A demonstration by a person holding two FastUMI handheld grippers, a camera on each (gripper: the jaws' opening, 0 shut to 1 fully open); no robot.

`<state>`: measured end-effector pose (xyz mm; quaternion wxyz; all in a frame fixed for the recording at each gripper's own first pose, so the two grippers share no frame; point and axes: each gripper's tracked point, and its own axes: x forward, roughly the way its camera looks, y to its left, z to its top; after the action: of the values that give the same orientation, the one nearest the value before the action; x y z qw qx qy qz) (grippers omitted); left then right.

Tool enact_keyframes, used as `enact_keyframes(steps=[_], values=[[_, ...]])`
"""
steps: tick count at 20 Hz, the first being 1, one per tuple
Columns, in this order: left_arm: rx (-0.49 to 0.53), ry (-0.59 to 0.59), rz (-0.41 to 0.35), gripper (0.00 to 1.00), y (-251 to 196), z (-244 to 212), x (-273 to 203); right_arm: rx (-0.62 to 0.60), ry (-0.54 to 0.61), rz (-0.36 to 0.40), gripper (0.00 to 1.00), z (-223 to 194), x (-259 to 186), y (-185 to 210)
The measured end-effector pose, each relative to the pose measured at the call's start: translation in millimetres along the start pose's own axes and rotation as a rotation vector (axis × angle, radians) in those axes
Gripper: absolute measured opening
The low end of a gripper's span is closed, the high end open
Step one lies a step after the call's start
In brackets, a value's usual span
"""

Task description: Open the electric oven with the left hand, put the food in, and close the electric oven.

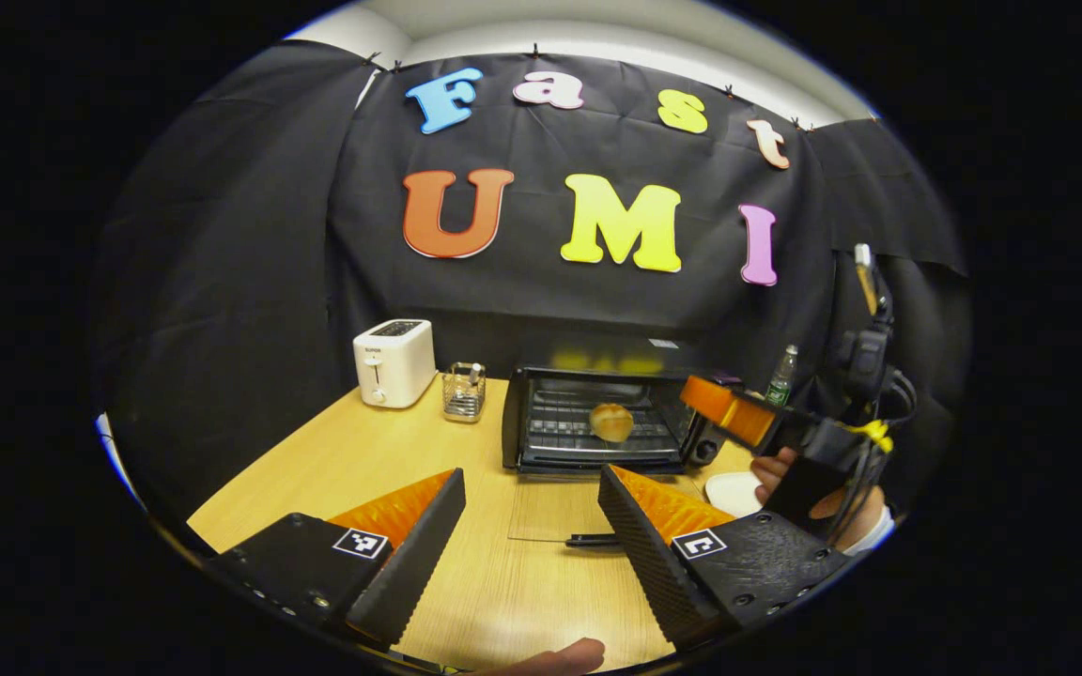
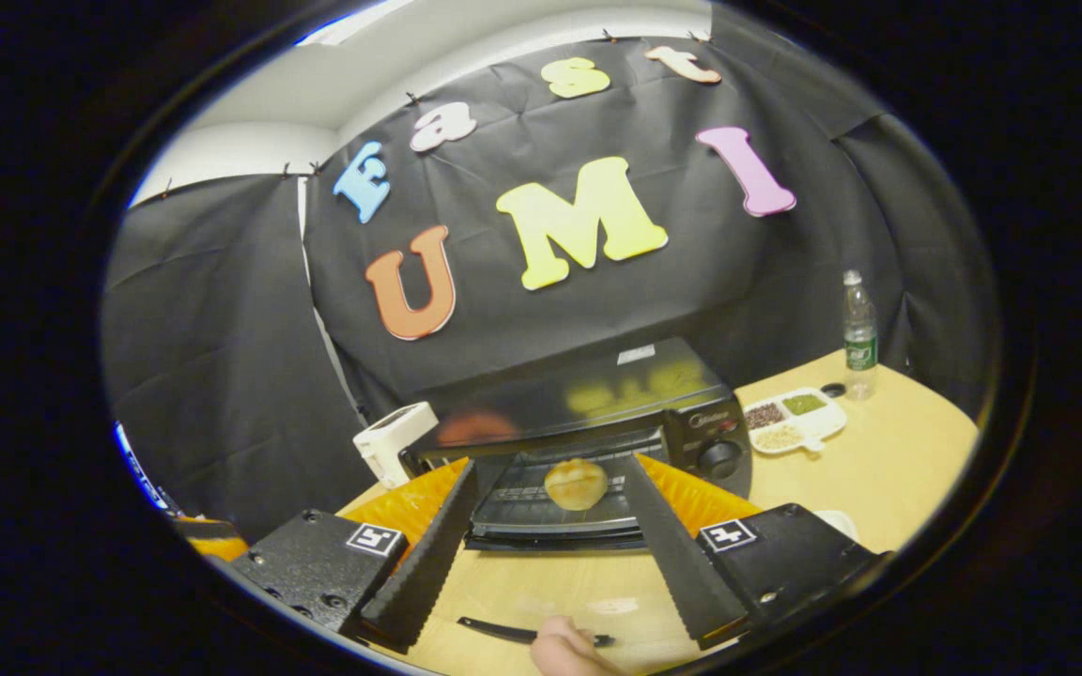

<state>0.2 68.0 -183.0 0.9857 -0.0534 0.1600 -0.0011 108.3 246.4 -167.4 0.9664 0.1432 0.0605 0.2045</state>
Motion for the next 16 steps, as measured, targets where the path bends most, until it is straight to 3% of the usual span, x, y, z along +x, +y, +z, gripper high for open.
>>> enact_keyframes(steps=[2, 3, 4, 7, 8, 9, 15, 16], values=[[0.017, 0.029, -0.032, 0.93, -16.0, -15.9, 10.4, -0.031, -0.058, -0.048, 0.99, 25.4, -21.9, -20.9], [0.023, 0.053, -0.056, 0.93, -26.3, -26.1, 17.1, -0.035, -0.076, -0.074, 0.93, 36.4, -34.3, -29.6], [0.029, 0.081, -0.075, 0.93, -34.7, -37.0, 22.6, -0.035, -0.079, -0.087, 0.99, 44.5, -47.6, -37.0], [0.070, 0.155, -0.095, 0.93, -53.4, -64.5, 37.0, -0.065, -0.053, -0.150, 0.99, 63.2, -79.1, -63.1], [0.077, 0.179, -0.104, 0.93, -61.7, -74.6, 39.8, -0.089, -0.054, -0.172, 0.92, 71.5, -87.7, -71.5], [0.080, 0.198, -0.112, 0.93, -67.4, -81.2, 43.5, -0.114, -0.059, -0.187, 0.99, 78.9, -95.9, -78.8], [0.092, 0.314, -0.122, 0.93, -90.5, -120.5, 62.0, -0.187, -0.154, -0.302, 1.00, 136.4, -160.1, -114.2], [0.093, 0.334, -0.123, 0.93, -93.6, -128.1, 63.2, -0.205, -0.177, -0.320, 0.93, 148.9, -171.0, -118.7]])
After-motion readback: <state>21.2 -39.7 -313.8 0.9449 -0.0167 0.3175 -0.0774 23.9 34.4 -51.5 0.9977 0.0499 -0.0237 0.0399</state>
